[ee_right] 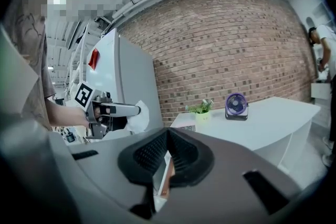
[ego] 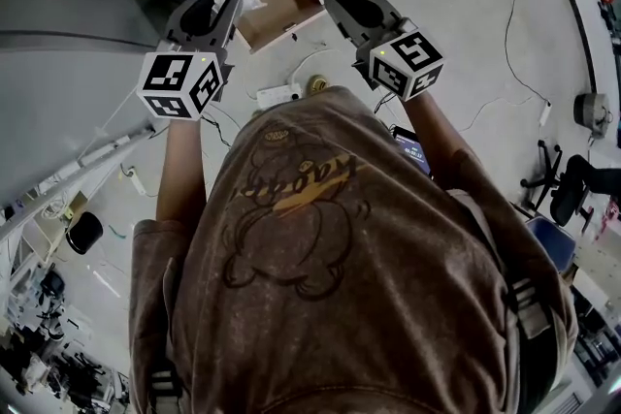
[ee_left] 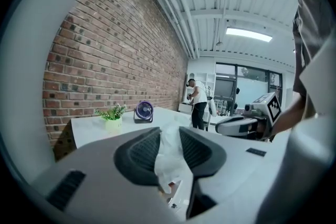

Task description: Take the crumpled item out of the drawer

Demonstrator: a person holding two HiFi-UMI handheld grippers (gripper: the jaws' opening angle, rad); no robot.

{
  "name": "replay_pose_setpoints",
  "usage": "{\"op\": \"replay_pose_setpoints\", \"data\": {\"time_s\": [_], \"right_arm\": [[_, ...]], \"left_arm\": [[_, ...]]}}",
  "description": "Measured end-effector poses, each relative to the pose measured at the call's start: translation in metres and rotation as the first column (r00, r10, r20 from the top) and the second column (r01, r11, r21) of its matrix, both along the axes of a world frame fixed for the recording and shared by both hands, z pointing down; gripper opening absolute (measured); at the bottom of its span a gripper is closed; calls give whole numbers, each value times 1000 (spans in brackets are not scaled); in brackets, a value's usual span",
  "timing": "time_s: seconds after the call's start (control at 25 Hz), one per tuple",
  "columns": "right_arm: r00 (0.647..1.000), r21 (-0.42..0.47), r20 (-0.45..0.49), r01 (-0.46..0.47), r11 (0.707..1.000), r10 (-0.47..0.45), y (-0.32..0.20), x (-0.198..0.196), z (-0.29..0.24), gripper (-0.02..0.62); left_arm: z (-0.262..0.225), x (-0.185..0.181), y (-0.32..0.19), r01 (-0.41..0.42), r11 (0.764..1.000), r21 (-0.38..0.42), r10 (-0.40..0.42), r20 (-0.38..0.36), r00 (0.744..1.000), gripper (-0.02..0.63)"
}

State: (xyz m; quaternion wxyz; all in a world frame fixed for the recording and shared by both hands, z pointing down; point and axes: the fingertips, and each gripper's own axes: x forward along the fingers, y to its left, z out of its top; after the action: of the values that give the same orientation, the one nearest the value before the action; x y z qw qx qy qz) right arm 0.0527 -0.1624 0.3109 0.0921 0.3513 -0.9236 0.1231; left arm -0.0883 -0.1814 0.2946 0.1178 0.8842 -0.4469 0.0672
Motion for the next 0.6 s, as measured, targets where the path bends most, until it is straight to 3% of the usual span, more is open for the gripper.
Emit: {"op": "replay_pose_setpoints", "data": {"time_s": [0.6], "right_arm": [[1000, -12, 18, -7, 1000, 7, 11, -7, 9, -2]], "left_arm": [[11, -4, 8, 0, 1000, -22, 0, -6, 1000, 114]]}}
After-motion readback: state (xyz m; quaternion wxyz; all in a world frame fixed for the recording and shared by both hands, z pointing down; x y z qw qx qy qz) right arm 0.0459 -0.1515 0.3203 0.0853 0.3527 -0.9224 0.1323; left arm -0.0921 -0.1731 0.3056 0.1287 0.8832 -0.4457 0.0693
